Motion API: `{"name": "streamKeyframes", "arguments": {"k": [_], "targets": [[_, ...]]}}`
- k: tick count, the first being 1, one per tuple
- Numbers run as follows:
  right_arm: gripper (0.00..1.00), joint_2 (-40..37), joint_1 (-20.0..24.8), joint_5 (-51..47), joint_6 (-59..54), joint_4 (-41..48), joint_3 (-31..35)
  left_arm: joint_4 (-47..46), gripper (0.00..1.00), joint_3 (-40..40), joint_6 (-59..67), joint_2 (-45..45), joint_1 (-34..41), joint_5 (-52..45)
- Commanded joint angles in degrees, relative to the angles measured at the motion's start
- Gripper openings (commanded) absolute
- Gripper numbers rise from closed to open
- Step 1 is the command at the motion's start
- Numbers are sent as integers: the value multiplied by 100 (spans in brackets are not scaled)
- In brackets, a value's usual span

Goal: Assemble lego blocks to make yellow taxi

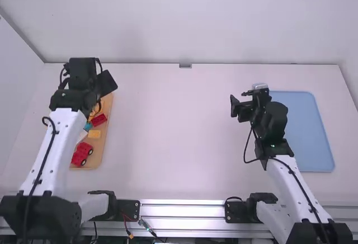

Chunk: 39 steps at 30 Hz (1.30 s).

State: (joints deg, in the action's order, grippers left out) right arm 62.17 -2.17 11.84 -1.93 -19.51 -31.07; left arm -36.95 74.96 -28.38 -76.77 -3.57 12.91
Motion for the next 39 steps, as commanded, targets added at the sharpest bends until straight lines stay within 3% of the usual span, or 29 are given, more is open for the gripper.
{"name": "streamKeyframes", "arguments": {"k": [1,11,19,30,39], "targets": [[94,167,3,79,11,-19,-288,-119,94,438,-218,-347,-27,-77],[99,488,-6,144,2,-99,-457,-114,99,840,-746,-794,-402,-12],[99,492,-7,142,4,-107,-459,-339,99,892,-960,-1333,-1384,-774],[99,492,-7,142,46,-103,-459,-1797,99,2597,-1237,-3416,-1808,-901],[99,492,-11,144,44,-105,-459,-2142,99,2975,-1644,-4312,-1888,-785]]}}
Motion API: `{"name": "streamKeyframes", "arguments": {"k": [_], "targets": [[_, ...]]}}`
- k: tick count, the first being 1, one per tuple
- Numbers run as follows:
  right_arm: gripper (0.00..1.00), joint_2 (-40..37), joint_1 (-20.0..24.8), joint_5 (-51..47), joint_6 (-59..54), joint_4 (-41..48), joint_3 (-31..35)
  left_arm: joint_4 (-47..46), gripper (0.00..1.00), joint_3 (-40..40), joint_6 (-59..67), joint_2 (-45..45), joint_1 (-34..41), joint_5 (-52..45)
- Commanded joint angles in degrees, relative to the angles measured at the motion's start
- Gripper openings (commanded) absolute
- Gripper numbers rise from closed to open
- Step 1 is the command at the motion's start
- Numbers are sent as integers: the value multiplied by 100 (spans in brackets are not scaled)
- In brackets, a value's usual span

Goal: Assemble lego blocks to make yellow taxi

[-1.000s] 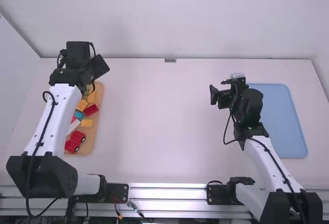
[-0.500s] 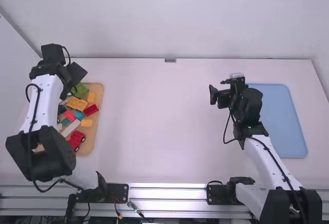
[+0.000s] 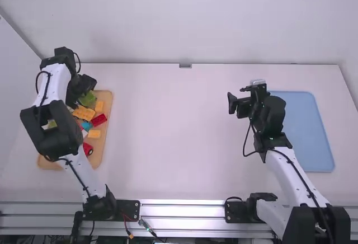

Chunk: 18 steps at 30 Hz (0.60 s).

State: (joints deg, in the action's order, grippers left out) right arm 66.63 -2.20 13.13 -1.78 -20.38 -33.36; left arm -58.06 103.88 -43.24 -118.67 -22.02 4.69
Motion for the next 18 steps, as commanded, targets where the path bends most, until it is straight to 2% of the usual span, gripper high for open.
{"name": "streamKeyframes", "arguments": {"k": [1,10,13,18], "targets": [[99,46,-9,13,28,-15,-229,-20,99,57,-201,-149,-68,28],[99,46,-9,17,50,-11,-229,72,99,-219,-258,-339,-247,70],[99,46,-9,17,48,-11,-229,221,95,-413,-385,-339,-313,92],[99,46,-9,13,50,-11,-229,540,95,-752,-389,-339,-310,79]]}}
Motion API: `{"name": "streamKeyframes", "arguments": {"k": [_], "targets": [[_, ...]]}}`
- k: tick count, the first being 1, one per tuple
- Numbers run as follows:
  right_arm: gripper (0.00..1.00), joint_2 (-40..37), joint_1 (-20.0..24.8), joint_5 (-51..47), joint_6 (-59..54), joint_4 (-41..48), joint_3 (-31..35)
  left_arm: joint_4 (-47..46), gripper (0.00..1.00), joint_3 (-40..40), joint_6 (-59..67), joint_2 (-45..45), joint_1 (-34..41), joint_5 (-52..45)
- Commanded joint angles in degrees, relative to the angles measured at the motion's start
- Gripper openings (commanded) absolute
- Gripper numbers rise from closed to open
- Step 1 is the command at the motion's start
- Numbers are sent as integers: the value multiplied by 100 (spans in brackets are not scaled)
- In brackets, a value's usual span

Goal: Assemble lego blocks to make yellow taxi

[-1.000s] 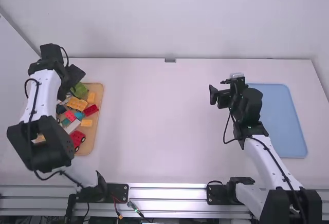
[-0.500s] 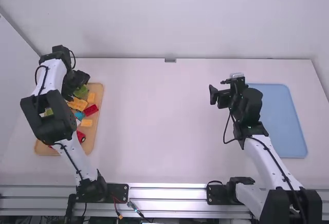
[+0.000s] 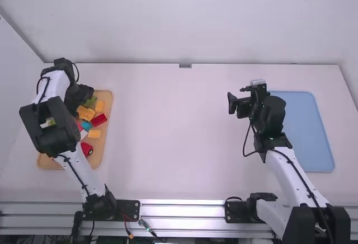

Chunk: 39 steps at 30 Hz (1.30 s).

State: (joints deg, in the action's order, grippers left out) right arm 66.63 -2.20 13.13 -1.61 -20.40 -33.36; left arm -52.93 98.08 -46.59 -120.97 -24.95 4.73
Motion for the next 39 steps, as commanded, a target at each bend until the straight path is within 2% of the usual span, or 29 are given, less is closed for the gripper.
{"name": "streamKeyframes", "arguments": {"k": [1,10,30,36,38,39], "targets": [[99,46,-9,15,31,-9,-229,63,94,-210,-55,-109,-17,79],[99,46,-9,15,31,9,-229,566,83,-686,-57,-109,-20,197],[99,46,-9,13,28,31,-229,1547,81,-1495,168,-109,-17,238],[99,46,-9,17,13,31,-229,1794,74,-1665,208,-109,-17,328],[99,46,-9,17,13,31,-229,1788,66,-1676,208,-109,-13,343],[99,46,-9,17,13,31,-229,1788,66,-1679,208,-109,-13,352]]}}
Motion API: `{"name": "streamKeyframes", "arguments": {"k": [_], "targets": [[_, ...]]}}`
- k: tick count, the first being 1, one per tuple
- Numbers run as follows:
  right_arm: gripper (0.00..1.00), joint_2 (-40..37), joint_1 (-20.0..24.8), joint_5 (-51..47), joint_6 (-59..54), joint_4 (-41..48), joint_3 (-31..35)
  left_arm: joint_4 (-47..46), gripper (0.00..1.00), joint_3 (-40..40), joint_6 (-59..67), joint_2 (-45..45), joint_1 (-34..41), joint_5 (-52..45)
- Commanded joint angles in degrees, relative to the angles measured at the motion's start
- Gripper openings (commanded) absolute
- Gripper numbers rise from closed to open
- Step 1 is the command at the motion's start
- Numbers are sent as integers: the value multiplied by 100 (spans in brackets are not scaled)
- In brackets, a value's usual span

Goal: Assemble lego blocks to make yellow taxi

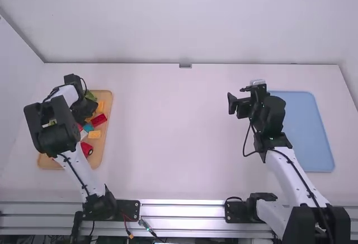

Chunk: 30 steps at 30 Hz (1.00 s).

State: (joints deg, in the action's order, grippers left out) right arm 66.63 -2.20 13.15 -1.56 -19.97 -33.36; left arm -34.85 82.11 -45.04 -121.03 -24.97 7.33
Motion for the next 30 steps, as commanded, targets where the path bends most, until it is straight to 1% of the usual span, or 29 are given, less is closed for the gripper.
{"name": "streamKeyframes", "arguments": {"k": [1,2,4,7,8,9,10,14,17,18,30], "targets": [[99,46,-9,13,9,-11,-229,-17,61,-79,59,-103,-13,131],[99,46,-11,15,11,-9,-229,-15,59,-72,107,-103,-20,125],[99,46,-9,13,9,-9,-229,24,59,-68,225,-103,-7,122],[99,46,-9,15,9,-9,-229,70,65,-70,363,-103,-35,127],[99,46,-9,15,11,-7,-229,68,74,-74,444,-103,-44,127],[99,46,-9,17,13,-4,-229,66,79,-76,490,-103,-44,129],[99,46,-9,15,15,-2,-229,74,82,-76,555,-103,-42,133],[99,46,-9,17,28,11,-229,131,81,-81,636,-103,-42,155],[99,46,-9,13,28,37,-229,142,72,-81,734,-103,-4,271],[99,46,-9,17,26,39,-229,153,71,-85,791,-103,-4,299],[99,44,-9,59,28,33,-229,494,68,-369,890,-103,-4,278]]}}
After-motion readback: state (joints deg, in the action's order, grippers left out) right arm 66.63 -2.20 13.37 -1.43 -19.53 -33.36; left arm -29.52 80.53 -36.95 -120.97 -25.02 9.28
